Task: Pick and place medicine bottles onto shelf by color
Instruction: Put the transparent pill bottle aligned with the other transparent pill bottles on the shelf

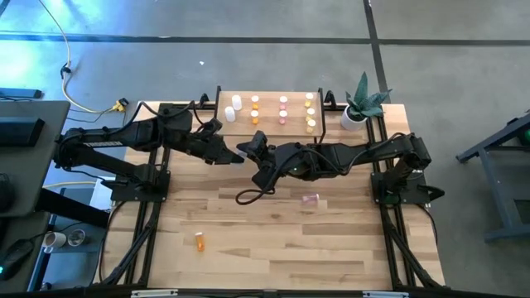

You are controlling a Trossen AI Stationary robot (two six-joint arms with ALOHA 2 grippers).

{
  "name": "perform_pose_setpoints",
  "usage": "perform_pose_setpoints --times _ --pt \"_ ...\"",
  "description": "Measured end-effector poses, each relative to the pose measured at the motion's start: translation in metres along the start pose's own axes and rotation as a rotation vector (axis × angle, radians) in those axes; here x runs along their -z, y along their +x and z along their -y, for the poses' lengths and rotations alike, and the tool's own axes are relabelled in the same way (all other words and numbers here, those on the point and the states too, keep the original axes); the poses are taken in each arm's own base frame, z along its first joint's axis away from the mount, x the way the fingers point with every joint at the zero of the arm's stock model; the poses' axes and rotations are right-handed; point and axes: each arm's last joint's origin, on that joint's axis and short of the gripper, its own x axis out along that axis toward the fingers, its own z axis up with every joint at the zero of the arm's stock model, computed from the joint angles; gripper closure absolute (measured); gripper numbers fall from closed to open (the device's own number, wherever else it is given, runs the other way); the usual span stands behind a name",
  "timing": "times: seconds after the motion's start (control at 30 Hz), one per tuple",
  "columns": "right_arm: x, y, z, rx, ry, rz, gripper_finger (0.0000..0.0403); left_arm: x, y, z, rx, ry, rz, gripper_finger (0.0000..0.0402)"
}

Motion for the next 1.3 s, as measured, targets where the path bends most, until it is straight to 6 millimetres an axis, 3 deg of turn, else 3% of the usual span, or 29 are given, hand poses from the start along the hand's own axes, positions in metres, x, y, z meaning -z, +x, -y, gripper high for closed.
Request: perform_pose_setpoints --times 0.37,0.7,1.03,1.3 --pt "0.0 0.0 0.001 0.006 0.103 -0.008 0.022 -0.001 0.0 0.0 -0.004 0.074 0.007 0.0258" --pt "0.01 0.001 0.005 0.112 0.333 -0.252 0.0202 -0.017 -0.008 -0.007 -0.046 0.206 0.078 0.0259" --pt "0.046 0.011 0.01 0.272 0.552 -0.579 0.0201 -0.041 -0.018 -0.016 -0.108 0.402 0.176 0.0259" --pt "0.075 0.022 0.013 0.384 0.829 -0.622 0.0201 -0.054 -0.024 -0.021 -0.247 0.683 0.289 0.0259"
